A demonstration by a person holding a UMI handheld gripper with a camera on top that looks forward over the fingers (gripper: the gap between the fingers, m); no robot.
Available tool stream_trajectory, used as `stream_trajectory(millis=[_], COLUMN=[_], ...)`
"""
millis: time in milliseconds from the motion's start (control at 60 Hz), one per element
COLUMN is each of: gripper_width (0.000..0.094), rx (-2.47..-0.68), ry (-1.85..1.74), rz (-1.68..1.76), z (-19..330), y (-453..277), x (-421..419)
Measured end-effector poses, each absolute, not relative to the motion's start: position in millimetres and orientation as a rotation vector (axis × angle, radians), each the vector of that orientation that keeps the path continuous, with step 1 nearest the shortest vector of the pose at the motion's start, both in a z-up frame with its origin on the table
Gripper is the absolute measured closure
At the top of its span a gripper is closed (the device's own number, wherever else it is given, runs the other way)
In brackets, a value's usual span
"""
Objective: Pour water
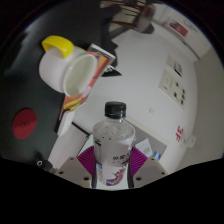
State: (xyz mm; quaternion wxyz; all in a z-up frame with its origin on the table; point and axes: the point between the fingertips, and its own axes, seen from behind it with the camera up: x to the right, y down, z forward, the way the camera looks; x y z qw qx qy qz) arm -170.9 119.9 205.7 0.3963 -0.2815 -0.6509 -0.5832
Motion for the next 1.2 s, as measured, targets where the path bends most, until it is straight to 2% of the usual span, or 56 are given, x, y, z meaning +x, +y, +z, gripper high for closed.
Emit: stream_trajectory(millis=[183,300,383,483,617,733,867,1083,1200], gripper_width=[0.0542,0.0535,0.0536,0.0537,0.0538,0.0537,0.0538,0.0539,0.0539], rx=[-0.624,-0.651,-0.707,-0.889,-1.246,-1.483,-1.66,-1.847,-1.896], ry=[-1.798,-1.766,-1.69,-1.518,-1.136,-0.782,-0.414,-0.26,-0.231], rz=[-1.501,-1.456,-1.383,-1.222,-0.842,-0.45,-0.062,0.082,0.123], z=[165.2,171.8,191.6,227.7,274.3,285.1,257.5,142.9,98.0], y=[119.0,113.1,108.8,103.0,95.8,93.2,89.5,94.0,100.1], x=[-194.5,-202.4,-206.1,-198.9,-173.3,-150.0,-127.5,-101.2,-95.5])
